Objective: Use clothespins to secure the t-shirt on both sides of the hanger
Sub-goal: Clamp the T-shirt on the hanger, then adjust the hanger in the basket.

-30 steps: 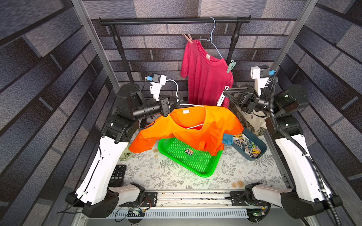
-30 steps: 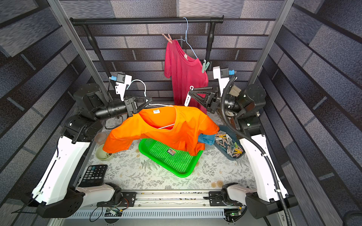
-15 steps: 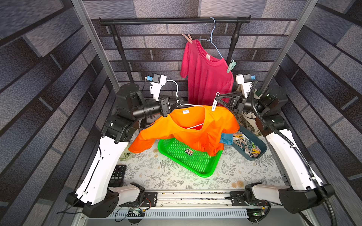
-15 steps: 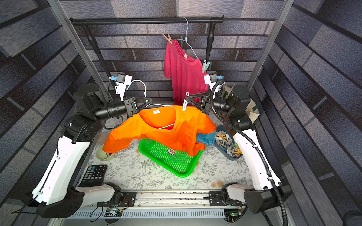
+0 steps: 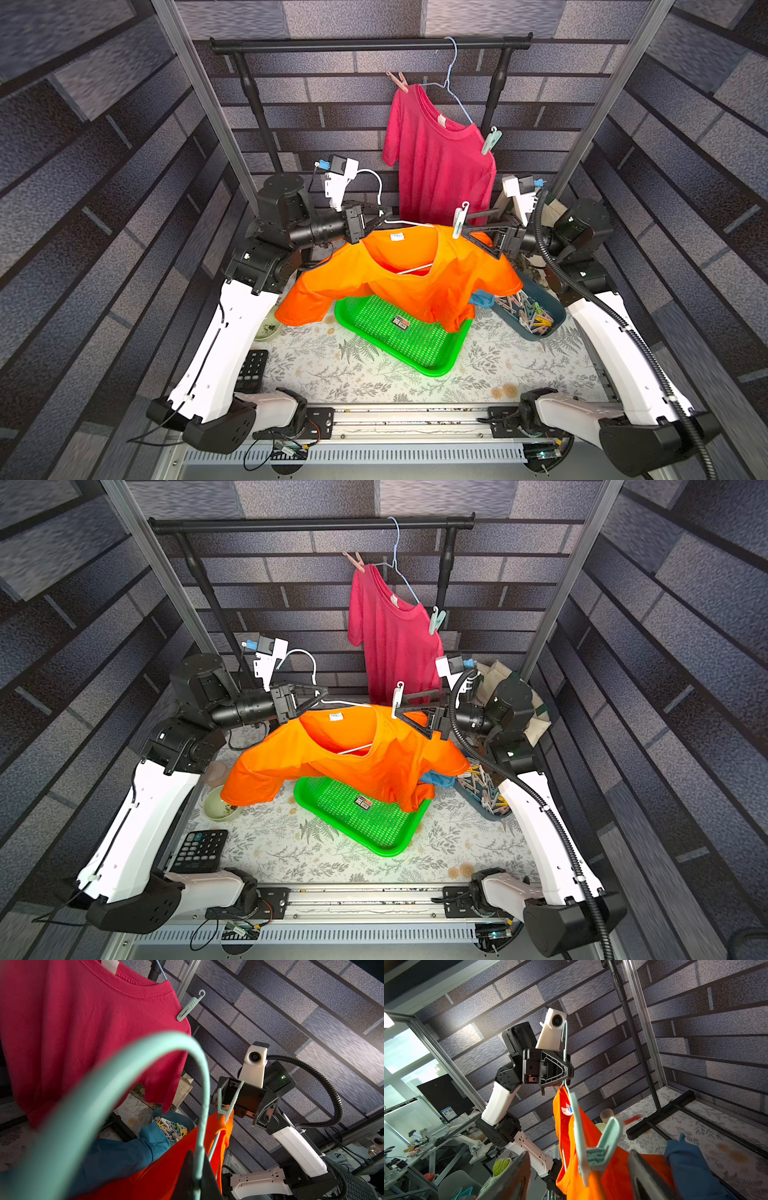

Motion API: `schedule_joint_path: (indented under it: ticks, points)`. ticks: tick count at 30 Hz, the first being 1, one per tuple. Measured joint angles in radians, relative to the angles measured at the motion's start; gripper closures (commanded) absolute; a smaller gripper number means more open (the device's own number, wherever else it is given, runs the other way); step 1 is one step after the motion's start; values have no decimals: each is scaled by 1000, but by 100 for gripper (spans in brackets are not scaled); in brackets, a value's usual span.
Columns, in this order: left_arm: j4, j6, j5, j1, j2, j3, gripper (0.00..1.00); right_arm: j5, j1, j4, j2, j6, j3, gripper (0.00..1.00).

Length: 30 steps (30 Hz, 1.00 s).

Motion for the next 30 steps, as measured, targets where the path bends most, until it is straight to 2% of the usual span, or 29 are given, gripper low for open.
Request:
schedule_joint_path:
  ticks: [4, 9, 12, 14, 17, 19, 23, 30]
  points:
    - [-2, 1, 0, 2, -9, 1, 97, 36, -15, -153, -29, -95, 0, 23]
    - [-1, 2, 0, 22, -42, -1, 96, 59, -32, -252, -99, -150, -53, 25]
    - [-1, 2, 1, 35, -64, -2, 96, 67, -38, -304, -151, -176, -90, 36]
    - [-1, 2, 1, 41, -74, -4, 96, 76, -38, -333, -182, -197, -106, 48]
    - [-1, 2, 1, 46, -83, -15, 96, 89, -43, -378, -210, -223, -117, 77]
    - [-1, 2, 1, 47, -83, -20, 96, 93, -48, -398, -215, -230, -119, 88]
    - [-21, 27, -16, 47, -84, -26, 97, 109, -69, -416, -209, -232, -120, 97]
    - [-75, 84, -80, 47, -107, -69, 97, 141, -128, -415, -171, -208, -74, 100]
